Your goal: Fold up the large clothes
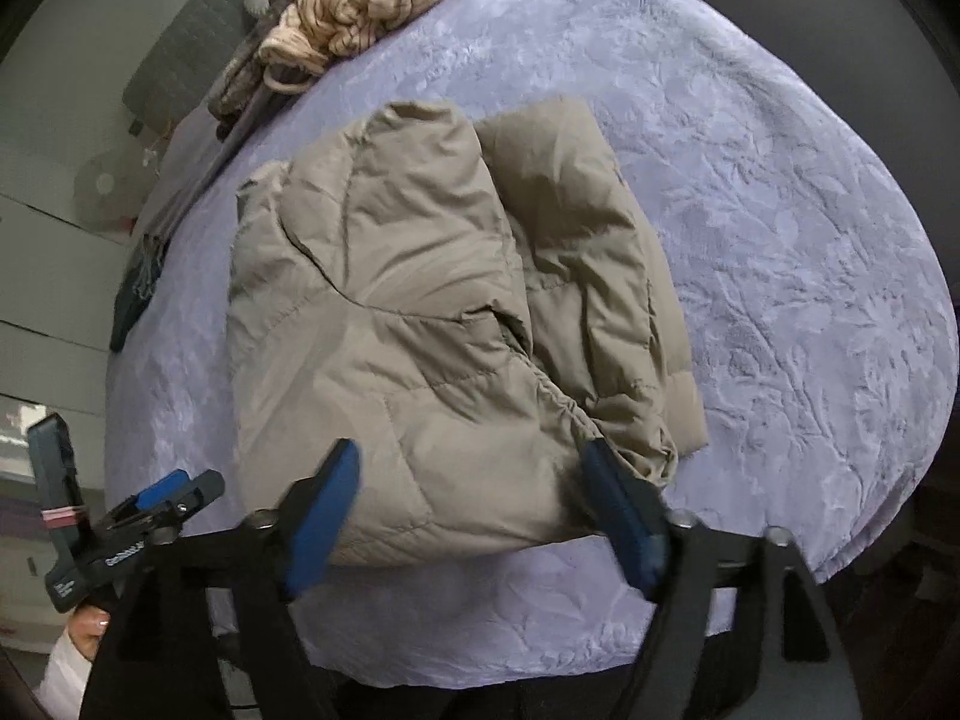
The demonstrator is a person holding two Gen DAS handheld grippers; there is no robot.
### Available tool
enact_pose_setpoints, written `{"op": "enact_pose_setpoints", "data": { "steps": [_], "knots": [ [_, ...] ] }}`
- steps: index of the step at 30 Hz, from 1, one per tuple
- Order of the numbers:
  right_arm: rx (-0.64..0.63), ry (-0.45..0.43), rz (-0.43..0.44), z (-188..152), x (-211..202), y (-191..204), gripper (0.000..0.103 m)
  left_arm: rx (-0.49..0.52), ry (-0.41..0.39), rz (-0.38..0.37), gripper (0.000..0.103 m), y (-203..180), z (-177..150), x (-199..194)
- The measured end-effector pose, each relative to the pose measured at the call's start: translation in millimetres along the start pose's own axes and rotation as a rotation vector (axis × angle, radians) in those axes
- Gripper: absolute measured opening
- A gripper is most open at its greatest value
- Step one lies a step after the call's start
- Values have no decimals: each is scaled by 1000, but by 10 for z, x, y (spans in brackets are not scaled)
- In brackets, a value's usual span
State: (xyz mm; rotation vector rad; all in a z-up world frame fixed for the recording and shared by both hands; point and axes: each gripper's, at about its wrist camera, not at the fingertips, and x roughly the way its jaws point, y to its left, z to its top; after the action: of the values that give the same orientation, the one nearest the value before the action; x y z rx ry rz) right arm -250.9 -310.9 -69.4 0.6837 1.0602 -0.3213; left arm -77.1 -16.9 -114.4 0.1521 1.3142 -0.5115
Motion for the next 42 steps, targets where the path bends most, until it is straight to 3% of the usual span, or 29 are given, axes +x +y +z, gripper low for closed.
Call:
{"op": "enact_pose_setpoints", "data": {
  "steps": [7, 13, 21, 23, 29, 33, 35, 37, 42],
  "knots": [
    [0, -33, -18, 284, -137, -132, 80, -88, -1, -42, 103, 98, 238, 73],
    [-14, 50, 12, 735, 126, -329, 80, -148, -9, -60, 103, 23, 492, 172],
    [43, 130, 160, 1184, 584, -750, 84, -227, 52, -353, 103, 84, 759, 584],
    [82, 159, 197, 1257, 736, -881, 103, -242, 74, -423, 103, 112, 791, 706],
    [218, 203, 329, 1359, 1121, -1208, 103, -303, 132, -594, 103, 179, 849, 1064],
    [314, 239, 514, 1357, 1322, -1253, 103, -317, 153, -654, 103, 192, 907, 1182],
    [281, 241, 632, 1390, 1289, -1148, 103, -320, 160, -661, 103, 190, 912, 1201],
    [197, 255, 650, 1425, 1243, -1008, 103, -314, 162, -657, 103, 169, 929, 1201],
    [-57, 374, 495, 1535, 1404, -606, 103, -264, 167, -595, 103, 10, 1026, 1238]
  ]
}}
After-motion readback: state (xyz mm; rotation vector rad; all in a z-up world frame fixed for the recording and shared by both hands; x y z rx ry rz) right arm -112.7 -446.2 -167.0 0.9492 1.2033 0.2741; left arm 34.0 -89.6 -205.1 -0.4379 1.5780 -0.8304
